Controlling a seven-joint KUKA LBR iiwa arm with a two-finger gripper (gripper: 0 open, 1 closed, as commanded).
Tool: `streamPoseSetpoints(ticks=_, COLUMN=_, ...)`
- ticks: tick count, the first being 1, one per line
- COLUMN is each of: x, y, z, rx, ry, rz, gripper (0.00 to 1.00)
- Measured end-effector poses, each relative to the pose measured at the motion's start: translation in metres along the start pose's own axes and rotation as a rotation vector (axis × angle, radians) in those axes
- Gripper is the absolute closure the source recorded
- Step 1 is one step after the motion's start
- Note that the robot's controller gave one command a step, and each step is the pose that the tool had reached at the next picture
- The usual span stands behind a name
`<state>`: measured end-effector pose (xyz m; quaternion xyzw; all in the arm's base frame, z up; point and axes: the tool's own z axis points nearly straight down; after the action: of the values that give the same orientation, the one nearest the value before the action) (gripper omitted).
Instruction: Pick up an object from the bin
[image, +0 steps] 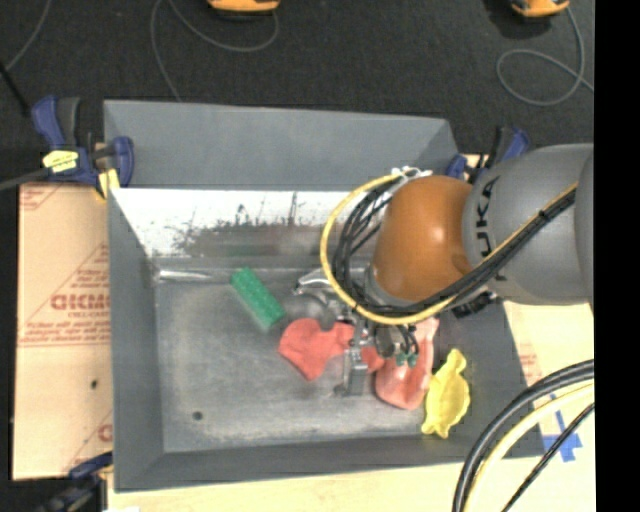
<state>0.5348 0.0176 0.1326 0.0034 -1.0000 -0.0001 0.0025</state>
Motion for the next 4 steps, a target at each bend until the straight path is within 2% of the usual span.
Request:
streamPoseSetpoints(ticks=1, x=-0.002, y=0.000, z=-0.004, rx=0.000, ry=-0.008, rz=0.000, gripper=0.00)
streamPoseSetpoints(ticks=2, x=-0.052, y=-0.005, z=0.058, rx=0.001, ry=-0.005, rz=-0.147, gripper=1.00)
streamPoseSetpoints(ticks=4, x=-0.052, y=-0.004, z=0.058, rx=-0.001, ry=-0.005, rz=-0.146, gripper=1.00)
